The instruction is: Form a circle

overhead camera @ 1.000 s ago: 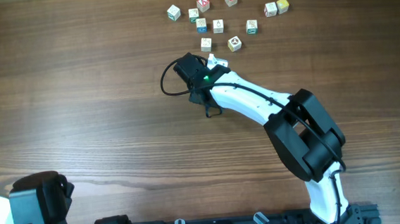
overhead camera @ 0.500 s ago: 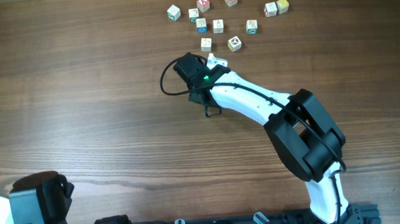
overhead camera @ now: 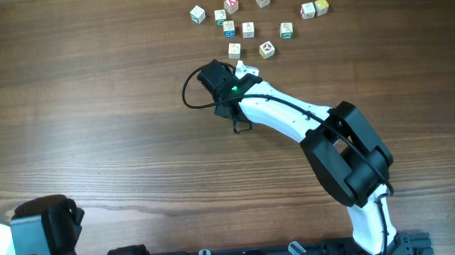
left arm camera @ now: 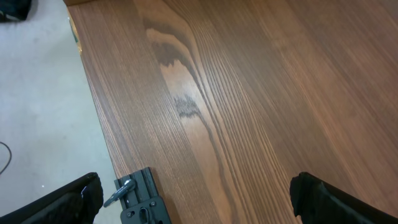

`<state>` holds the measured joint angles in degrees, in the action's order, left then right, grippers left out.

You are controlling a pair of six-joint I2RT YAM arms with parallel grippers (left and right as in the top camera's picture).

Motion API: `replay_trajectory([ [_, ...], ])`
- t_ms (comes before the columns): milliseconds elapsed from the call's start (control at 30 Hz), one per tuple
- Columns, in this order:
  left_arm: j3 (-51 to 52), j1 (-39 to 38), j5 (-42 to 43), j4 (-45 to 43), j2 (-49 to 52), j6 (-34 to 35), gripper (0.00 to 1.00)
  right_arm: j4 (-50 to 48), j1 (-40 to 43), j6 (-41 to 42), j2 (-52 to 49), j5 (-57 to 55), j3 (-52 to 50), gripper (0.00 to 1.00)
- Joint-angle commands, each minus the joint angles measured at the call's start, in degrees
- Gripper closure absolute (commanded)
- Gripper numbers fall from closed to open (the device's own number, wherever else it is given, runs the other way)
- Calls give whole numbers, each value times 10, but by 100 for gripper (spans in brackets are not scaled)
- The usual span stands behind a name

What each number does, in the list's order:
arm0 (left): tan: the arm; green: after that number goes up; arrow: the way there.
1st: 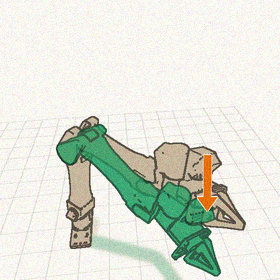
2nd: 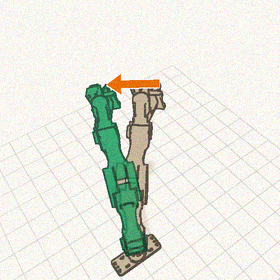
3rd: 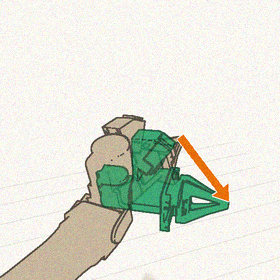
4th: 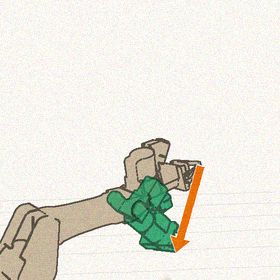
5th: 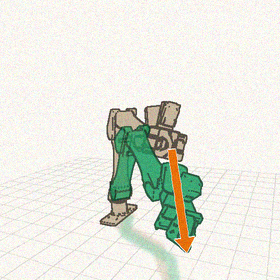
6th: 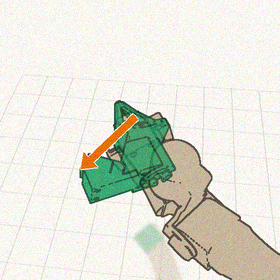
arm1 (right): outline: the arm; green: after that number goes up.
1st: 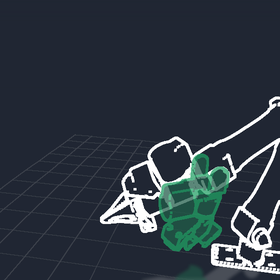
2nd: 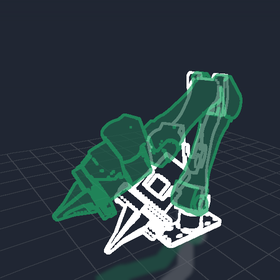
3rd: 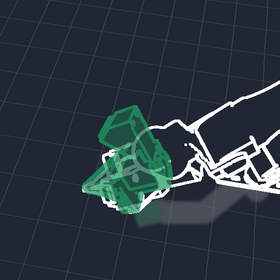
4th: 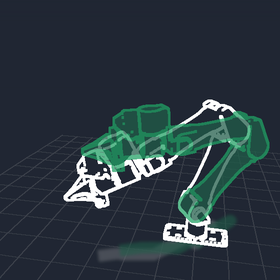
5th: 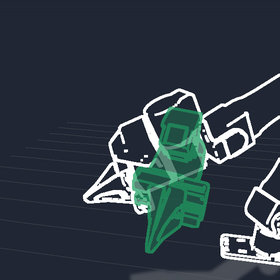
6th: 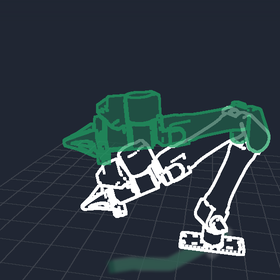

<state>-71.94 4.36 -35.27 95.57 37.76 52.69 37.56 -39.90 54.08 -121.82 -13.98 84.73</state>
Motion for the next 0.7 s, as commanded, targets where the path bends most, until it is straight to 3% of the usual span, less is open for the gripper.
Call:
replay_trajectory([
  [0,0,4,-2,-1,-1,7,0,-3,6,2,-12,-1,-1,70],
  [367,0,4,-2,-1,-1,7,0,-3,10,4,-12,-1,-1,69],
  [467,0,4,-2,-1,-1,7,0,-3,10,3,-12,-1,-1,59],
  [667,0,4,-2,-1,-1,7,0,-3,10,3,-12,1,-1,47],
])
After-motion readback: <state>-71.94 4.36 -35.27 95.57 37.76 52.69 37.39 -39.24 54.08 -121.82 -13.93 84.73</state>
